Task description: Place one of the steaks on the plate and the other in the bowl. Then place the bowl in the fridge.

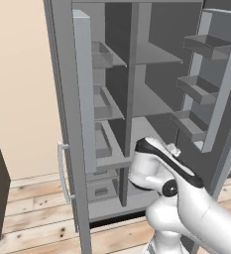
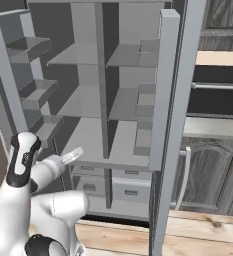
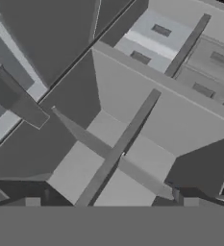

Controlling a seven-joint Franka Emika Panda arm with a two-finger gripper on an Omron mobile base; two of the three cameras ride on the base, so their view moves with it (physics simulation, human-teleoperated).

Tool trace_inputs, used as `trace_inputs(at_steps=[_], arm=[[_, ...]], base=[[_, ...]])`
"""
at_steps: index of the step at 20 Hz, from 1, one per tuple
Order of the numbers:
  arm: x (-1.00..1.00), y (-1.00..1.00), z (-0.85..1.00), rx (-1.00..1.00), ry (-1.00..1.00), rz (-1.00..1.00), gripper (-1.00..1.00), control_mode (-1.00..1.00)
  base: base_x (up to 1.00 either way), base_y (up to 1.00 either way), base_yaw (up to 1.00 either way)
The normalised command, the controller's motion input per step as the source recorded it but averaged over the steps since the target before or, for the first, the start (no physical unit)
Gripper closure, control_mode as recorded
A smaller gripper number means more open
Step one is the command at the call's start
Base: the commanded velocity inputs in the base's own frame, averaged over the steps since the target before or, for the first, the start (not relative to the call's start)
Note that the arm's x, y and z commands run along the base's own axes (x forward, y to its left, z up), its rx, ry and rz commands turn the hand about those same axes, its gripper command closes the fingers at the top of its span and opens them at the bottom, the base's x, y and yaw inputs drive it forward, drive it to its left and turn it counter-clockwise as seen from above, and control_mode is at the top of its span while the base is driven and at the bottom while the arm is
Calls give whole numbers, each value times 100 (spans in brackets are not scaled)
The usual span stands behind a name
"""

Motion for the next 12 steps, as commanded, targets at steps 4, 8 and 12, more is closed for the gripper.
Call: trace_inputs(at_steps=[4,8,12], arm=[[-17,-5,85,-43,0,9,-100,-100],[-22,-19,55,-56,-22,5,-100,-100],[-17,-16,89,-47,-33,0,-100,-100]], base=[[0,0,0],[0,0,0],[0,0,0]])
